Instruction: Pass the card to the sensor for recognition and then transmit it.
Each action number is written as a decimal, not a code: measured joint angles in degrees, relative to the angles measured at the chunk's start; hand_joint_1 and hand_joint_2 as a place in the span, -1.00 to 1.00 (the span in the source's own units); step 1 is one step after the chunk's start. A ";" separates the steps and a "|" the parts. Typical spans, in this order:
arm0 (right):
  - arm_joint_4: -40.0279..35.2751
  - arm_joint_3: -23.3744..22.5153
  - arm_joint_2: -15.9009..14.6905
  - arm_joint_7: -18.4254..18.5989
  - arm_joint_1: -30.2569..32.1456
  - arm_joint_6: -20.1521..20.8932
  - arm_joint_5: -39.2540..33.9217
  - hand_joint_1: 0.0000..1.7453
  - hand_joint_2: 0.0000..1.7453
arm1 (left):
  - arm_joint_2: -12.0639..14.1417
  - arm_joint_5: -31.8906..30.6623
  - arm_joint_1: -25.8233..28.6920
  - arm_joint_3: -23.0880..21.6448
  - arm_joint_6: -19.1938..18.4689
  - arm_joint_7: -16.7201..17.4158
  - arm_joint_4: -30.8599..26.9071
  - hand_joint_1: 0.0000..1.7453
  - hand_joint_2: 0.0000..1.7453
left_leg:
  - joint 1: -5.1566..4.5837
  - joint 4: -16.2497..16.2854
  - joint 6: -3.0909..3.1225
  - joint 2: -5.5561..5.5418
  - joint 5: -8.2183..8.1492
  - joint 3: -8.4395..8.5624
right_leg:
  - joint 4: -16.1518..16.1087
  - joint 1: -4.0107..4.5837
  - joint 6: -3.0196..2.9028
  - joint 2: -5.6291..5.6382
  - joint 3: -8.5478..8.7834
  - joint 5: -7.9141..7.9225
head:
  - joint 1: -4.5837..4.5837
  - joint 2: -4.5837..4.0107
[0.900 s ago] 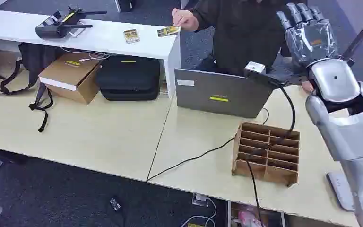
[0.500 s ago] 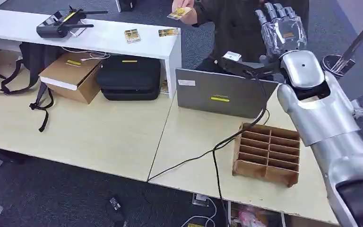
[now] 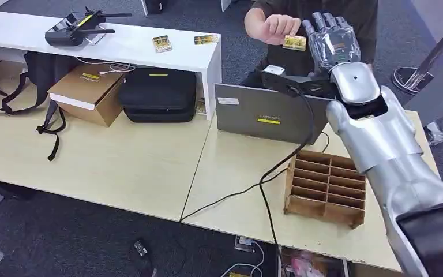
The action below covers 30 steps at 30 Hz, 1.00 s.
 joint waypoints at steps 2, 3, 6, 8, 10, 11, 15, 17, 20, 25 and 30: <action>0.37 -0.29 0.18 -0.26 -0.12 0.15 0.48 -1.00 1.00 | 0.28 -2.18 0.04 -0.76 0.00 0.00 0.00 -1.00 -1.00 | 0.00 0.00 0.00 0.01 0.00 0.00 | 0.00 0.00 0.00 0.01 0.00 0.00 | 0.02 0.00; 0.46 -0.33 0.31 -0.35 -0.15 0.15 0.70 -1.00 1.00 | 0.39 -2.80 0.03 -1.03 0.00 0.00 0.00 -1.00 -1.00 | 0.00 0.00 0.00 0.00 0.00 0.00 | -0.01 0.00 0.00 0.01 -0.01 0.00 | 0.00 0.00; 0.79 -0.53 0.53 -0.41 -0.24 0.17 0.92 -1.00 1.00 | 0.59 -3.16 0.04 -1.62 0.00 0.00 0.00 -1.00 -1.00 | 0.00 0.00 0.00 0.00 0.00 0.00 | 0.00 0.00 0.00 0.00 -0.01 0.00 | 0.00 0.00; 0.85 -0.83 0.63 -0.55 -0.28 0.15 0.94 -1.00 1.00 | 0.63 -2.86 0.07 -1.62 0.00 0.00 0.00 -1.00 -1.00 | 0.00 0.00 0.00 0.00 0.00 0.00 | 0.00 0.00 0.00 0.00 -0.01 0.00 | 0.00 0.00; 0.92 -0.96 0.63 -0.77 -0.39 0.15 0.99 -1.00 1.00 | 0.63 -2.60 0.07 -1.62 -0.02 0.00 0.00 -1.00 -1.00 | 0.00 0.00 0.00 0.00 0.00 0.01 | 0.00 0.00 0.00 0.00 -0.01 0.00 | 0.00 0.00; 0.96 -1.07 0.63 -0.94 -0.43 0.13 0.99 -1.00 1.00 | 0.63 -2.38 0.07 -1.64 0.00 0.00 0.00 -1.00 -1.00 | 0.00 0.00 0.00 0.00 0.00 0.01 | 0.00 0.00 0.00 0.00 -0.01 0.00 | 0.00 0.00; 1.03 -1.16 0.63 -1.29 -0.48 0.00 1.03 -1.00 1.00 | 0.63 -1.92 0.07 -1.64 0.00 0.00 0.00 -1.00 -1.00 | 0.00 0.00 0.00 0.01 0.00 0.01 | 0.00 0.00 0.00 0.00 -0.01 0.00 | 0.00 0.00; 1.07 -1.16 0.63 -1.38 -0.48 0.00 1.05 -1.00 1.00 | 0.63 -1.92 0.07 -1.64 0.00 0.00 0.00 -1.00 -1.00 | 0.00 0.00 0.00 0.00 0.00 0.01 | 0.00 0.00 0.00 0.00 -0.01 0.00 | 0.00 0.00; 1.07 -1.16 0.63 -1.38 -0.48 0.00 1.05 -1.00 1.00 | 0.63 -1.92 0.07 -1.64 0.00 0.00 0.00 -1.00 -1.00 | 0.00 0.00 0.00 0.00 0.00 0.01 | 0.00 0.00 0.00 0.00 -0.01 0.00 | 0.00 0.00; 1.23 -1.16 0.63 -1.64 -0.48 -0.20 1.16 1.00 1.00 | 0.63 -1.77 0.07 -1.62 0.00 0.00 0.00 -1.00 -1.00 | 0.00 0.00 0.00 0.01 0.00 0.01 | 0.00 0.00 0.00 0.00 -0.01 0.00 | 0.00 0.00; 1.29 -1.18 0.63 -1.70 -0.55 -0.55 1.38 1.00 1.00 | 0.63 -1.42 0.10 -1.62 0.00 0.00 0.00 -1.00 -1.00 | 0.00 0.00 0.00 0.01 0.00 0.01 | 0.00 0.00 0.00 0.01 -0.01 0.00 | 0.00 0.00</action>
